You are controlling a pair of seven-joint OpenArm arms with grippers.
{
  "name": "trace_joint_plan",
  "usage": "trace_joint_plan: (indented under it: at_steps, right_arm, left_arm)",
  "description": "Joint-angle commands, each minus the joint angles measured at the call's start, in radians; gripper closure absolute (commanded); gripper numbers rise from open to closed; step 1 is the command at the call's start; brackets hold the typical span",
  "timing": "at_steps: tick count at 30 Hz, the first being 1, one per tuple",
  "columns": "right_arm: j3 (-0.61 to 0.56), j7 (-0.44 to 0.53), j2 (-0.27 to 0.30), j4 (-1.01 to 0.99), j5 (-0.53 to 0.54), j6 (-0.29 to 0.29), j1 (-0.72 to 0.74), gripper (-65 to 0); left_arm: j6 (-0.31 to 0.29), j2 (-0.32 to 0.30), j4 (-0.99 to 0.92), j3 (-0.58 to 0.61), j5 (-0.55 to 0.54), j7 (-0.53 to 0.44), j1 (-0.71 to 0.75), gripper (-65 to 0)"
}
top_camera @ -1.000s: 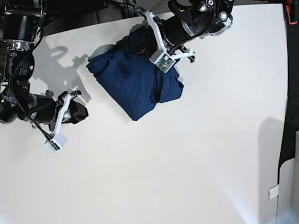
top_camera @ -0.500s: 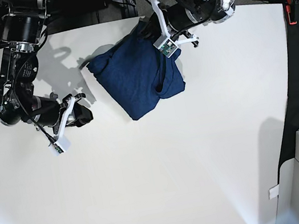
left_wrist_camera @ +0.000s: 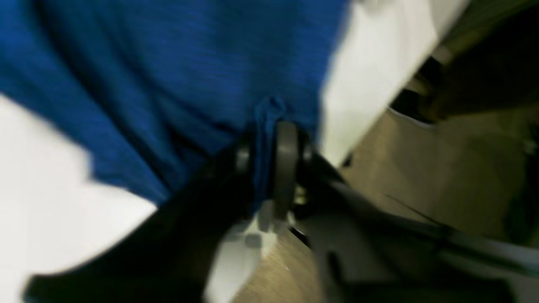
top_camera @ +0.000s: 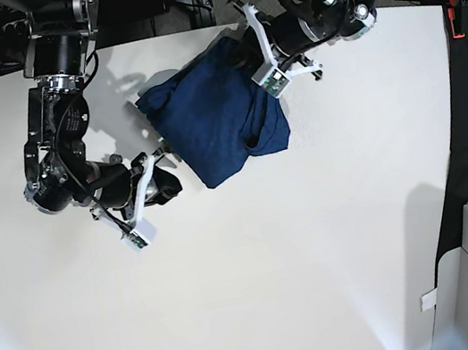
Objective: Fold the T-shirt properly
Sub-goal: 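Grasp opposite edges of the bundle with both grippers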
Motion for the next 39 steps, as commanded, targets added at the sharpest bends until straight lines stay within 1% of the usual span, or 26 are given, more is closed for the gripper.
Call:
trace_joint_plan:
  at_steps: [1,2,4,10,11,14,16,20,22,28,31,35,37,39]
  right_arm:
    - [-0.006,0.017,-0.006,0.015,-0.003,0.005,0.025,-11.4]
    - [-0.006,0.017,-0.009,0.015,-0.014,0.005,0.025,-11.4]
    - [-0.007,0.017,-0.014,0.015,-0.022,0.005,0.028,-11.4]
    - [-0.007,0.017,-0.014,0.015,-0.022,0.005,0.043,-11.4]
    - [-0.007,0.017,-0.014,0.015,-0.022,0.005,0.045,-11.4]
    - [-0.006,0.017,-0.014,0.013,-0.022,0.005,0.045,-11.4]
    - [-0.006,0.017,-0.014,0.013,-0.022,0.005,0.045,-11.4]
    - [-0.006,0.017,-0.016,0.013,-0.022,0.005,0.043,-11.4]
    - [-0.006,0.017,-0.016,0.013,-0.022,0.005,0.043,-11.4]
    - [0.000,0.017,-0.016,-0.019,-0.022,0.005,0.047,-11.4]
    - [0.002,0.017,-0.016,-0.022,-0.022,0.005,0.047,-11.4]
    - [0.002,0.017,-0.016,-0.022,-0.022,0.005,0.042,-11.4]
    - [0.002,0.017,-0.016,-0.020,-0.019,0.005,0.040,-11.4]
    - [0.002,0.017,-0.016,-0.019,-0.019,0.005,0.040,-11.4]
  left_arm:
    - [-0.005,-0.002,0.035,-0.019,-0.014,-0.026,-0.004,-17.4]
    - [-0.005,-0.001,0.041,-0.036,-0.014,-0.026,-0.004,-20.6]
    - [-0.005,0.010,0.042,-0.050,-0.014,-0.026,-0.004,-22.8]
    - [-0.005,0.022,0.044,-0.094,-0.014,-0.032,-0.009,-22.9]
    - [-0.005,0.030,0.044,-0.113,-0.014,-0.033,-0.010,-22.8]
    - [-0.005,0.084,0.042,-0.208,-0.014,-0.035,-0.016,-22.8]
    - [-0.005,0.110,0.042,-0.242,-0.015,-0.032,-0.052,-22.8]
    - [-0.006,0.131,0.042,-0.230,-0.019,-0.026,-0.105,-22.9]
    - [-0.006,0.147,0.042,-0.202,-0.019,-0.026,-0.121,-22.9]
    - [-0.008,0.150,0.026,-0.078,-0.019,-0.026,-0.148,-22.8]
    - [-0.008,0.150,-0.037,-0.039,-0.019,-0.033,-0.188,-22.8]
    - [-0.008,0.150,-0.171,-0.041,-0.019,-0.035,-0.265,-22.8]
    - [-0.008,0.142,-0.225,-0.042,-0.017,-0.036,-0.292,-22.8]
    - [-0.008,0.113,-0.254,-0.044,-0.015,-0.036,-0.300,-22.8]
